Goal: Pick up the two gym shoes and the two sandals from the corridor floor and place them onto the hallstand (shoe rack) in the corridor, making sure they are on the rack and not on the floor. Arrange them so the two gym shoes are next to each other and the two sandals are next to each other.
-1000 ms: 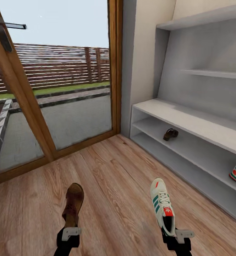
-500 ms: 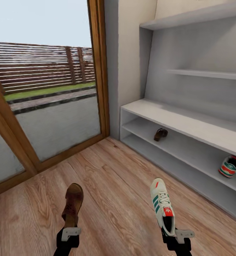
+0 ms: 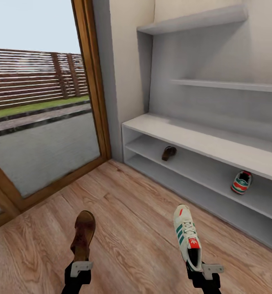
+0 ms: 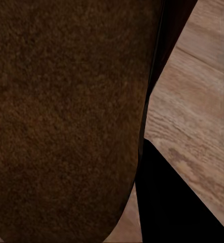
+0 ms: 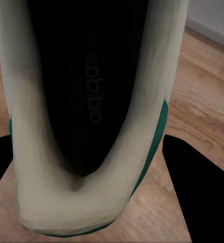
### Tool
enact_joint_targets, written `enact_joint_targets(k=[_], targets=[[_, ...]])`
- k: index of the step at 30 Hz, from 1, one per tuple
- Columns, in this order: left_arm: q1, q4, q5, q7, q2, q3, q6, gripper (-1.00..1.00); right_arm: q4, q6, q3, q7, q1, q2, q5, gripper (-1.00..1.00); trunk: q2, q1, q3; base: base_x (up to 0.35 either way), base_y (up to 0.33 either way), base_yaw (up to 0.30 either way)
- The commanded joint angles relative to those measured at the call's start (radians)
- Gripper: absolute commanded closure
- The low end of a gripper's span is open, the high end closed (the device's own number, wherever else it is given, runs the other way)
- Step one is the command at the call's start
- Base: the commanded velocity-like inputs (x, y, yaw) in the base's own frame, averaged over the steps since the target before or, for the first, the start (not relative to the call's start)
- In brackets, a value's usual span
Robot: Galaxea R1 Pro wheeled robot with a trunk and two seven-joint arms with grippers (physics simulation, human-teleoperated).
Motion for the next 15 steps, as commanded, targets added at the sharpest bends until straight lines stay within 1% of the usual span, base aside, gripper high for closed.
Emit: enact_joint_targets(k=[1,5,15], targets=[[-0.001,-0.001,-0.008,-0.007,-0.001,0.009,-0.004,1.00,0.000,-0.004,-0.008,0.009,-0.001,0.001,0.003,1.00,0.000,0.000,-0.001,0.304,0.083,-0.264],[-0.001,-0.001,-0.007,-0.007,-0.001,0.009,-0.004,1.00,0.000,-0.004,-0.008,0.009,-0.001,0.001,0.003,1.00,0.000,0.000,-0.001,0.301,0.143,-0.264],[-0.001,-0.001,-0.007,-0.007,-0.001,0.009,-0.004,1.00,-0.001,-0.004,-0.008,0.009,-0.001,0.001,0.003,1.00,0.000,0.000,-0.001,0.272,0.198,-0.264]])
